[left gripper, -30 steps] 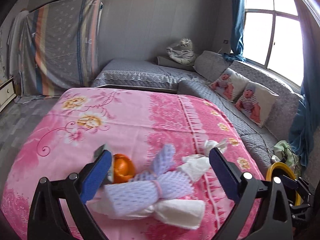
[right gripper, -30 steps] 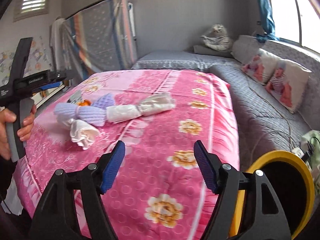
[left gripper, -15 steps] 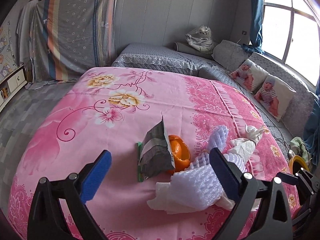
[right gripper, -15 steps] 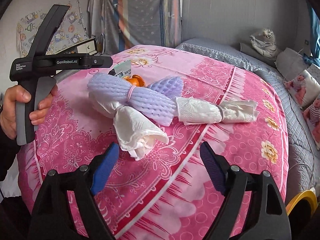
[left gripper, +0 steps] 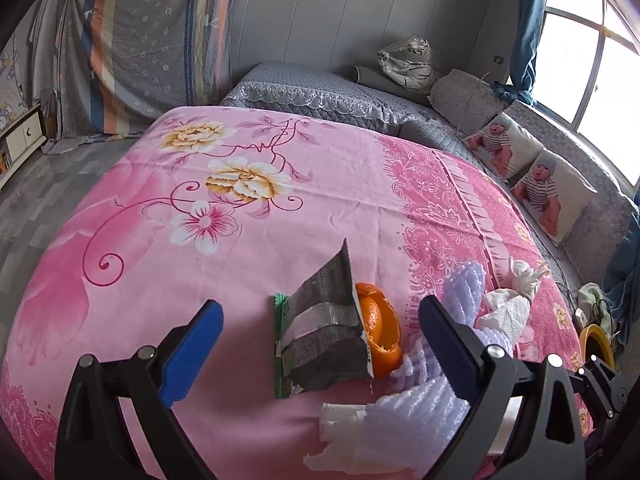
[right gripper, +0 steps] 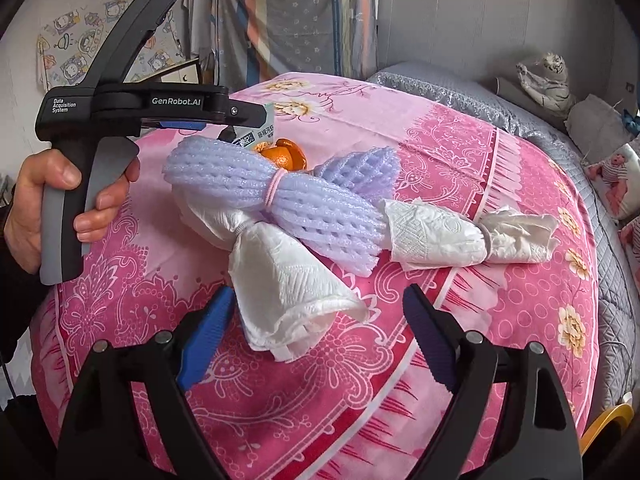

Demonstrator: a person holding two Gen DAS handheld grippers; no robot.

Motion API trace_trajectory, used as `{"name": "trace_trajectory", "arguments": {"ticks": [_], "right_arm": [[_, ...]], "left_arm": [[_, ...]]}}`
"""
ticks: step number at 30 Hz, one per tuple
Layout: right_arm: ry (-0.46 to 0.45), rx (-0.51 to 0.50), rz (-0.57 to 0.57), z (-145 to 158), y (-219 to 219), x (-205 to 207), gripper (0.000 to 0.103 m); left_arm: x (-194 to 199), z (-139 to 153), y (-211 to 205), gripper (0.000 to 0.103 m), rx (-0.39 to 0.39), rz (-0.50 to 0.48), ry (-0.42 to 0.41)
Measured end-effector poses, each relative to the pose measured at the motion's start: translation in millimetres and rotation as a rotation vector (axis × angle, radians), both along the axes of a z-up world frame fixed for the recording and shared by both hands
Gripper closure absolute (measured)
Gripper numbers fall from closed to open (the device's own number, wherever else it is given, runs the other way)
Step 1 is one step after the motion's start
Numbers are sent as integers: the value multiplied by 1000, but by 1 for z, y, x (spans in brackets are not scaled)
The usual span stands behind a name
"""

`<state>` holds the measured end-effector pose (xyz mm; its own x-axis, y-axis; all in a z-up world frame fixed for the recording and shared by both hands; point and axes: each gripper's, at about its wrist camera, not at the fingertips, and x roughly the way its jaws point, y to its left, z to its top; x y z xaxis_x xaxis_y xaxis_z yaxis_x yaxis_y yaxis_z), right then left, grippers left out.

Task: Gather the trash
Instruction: 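Grasp the green-grey snack bag with the left tool while the right tool grasps white tissue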

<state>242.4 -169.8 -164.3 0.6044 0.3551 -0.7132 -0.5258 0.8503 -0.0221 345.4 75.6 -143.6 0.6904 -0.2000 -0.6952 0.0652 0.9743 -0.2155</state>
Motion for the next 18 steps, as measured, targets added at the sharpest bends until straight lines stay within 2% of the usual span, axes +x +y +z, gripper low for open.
{"name": "trace_trajectory", "arguments": {"ticks": [4,7,9,12,13,18], "right_arm": [[20,-8,7,-6,8,7,25],[37,-9,8,-10,12,12,34],[55,-9,11,-12,13,14,41],[71,-13,19,-15,14,14,53],[76,-11,18,-15,14,14,60],[93,-6,15,-15,13,15,79]], "left_arm": [[9,-7,0,14,6,7,22],[16,-13,1,29,16,13,48],[19,-18,4,53,15,24,65],[20,-23,8,64,-1,31,83],[20,-23,10,65,-7,36,82],[16,-18,14,80,-14,55,78]]}}
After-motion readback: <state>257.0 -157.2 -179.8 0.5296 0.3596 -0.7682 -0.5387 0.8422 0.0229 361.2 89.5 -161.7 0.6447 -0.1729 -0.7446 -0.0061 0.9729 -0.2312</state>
